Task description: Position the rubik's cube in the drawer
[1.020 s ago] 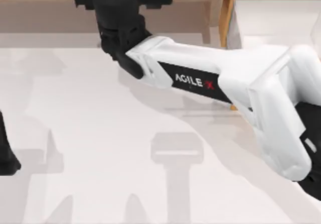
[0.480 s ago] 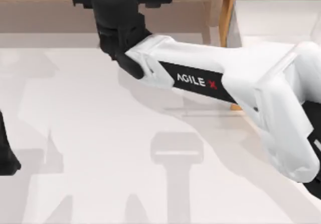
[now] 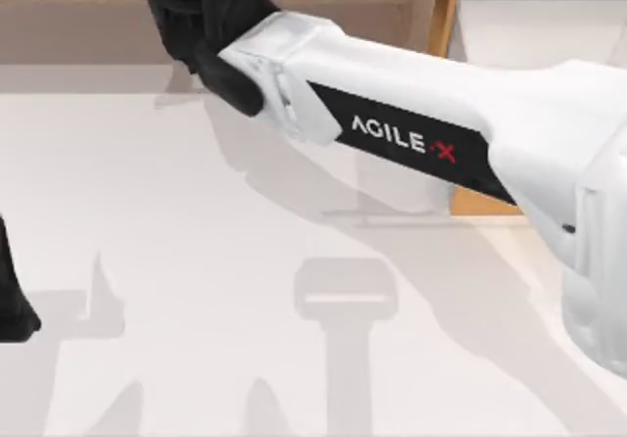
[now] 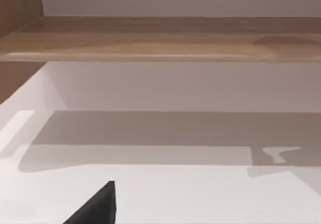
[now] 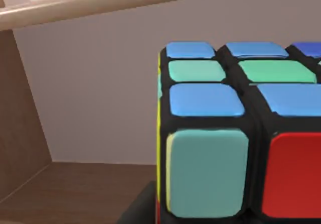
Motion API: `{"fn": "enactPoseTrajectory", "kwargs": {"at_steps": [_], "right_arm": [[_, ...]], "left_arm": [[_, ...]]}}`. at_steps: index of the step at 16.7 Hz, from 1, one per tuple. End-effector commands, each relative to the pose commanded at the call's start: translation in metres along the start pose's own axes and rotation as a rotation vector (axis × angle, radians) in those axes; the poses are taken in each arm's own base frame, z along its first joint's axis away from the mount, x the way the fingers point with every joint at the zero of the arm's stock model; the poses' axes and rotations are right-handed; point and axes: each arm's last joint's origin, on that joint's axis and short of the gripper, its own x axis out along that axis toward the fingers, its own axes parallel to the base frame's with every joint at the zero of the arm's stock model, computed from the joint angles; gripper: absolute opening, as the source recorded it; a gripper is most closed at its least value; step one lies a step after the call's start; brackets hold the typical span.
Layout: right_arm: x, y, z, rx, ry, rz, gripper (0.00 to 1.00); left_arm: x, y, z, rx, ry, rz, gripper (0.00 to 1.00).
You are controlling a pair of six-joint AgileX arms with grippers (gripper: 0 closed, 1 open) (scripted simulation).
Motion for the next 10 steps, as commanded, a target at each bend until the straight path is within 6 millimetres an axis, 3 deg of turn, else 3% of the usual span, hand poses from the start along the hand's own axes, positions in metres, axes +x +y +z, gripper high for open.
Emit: {"fn": "enactPoseTrajectory", "kwargs": {"at_steps": [3,5,7,10], "right_arm": [[-0.012,0.005,0.048,0.047,0.036,0.136,0.0],[-0.02,-0.003,0.077,0.053,0.1,0.193,0.0],[-0.027,-0.019,0.101,0.047,0.194,0.221,0.0],[-0.036,-0.054,0.122,0.027,0.387,0.208,0.0]], "left_arm": [[0.0,0.0,0.0,0.0,0.0,0.0,1.0],[0.0,0.0,0.0,0.0,0.0,0.0,1.0],[0.0,0.0,0.0,0.0,0.0,0.0,1.0],[0.0,0.0,0.0,0.0,0.0,0.0,1.0]]}}
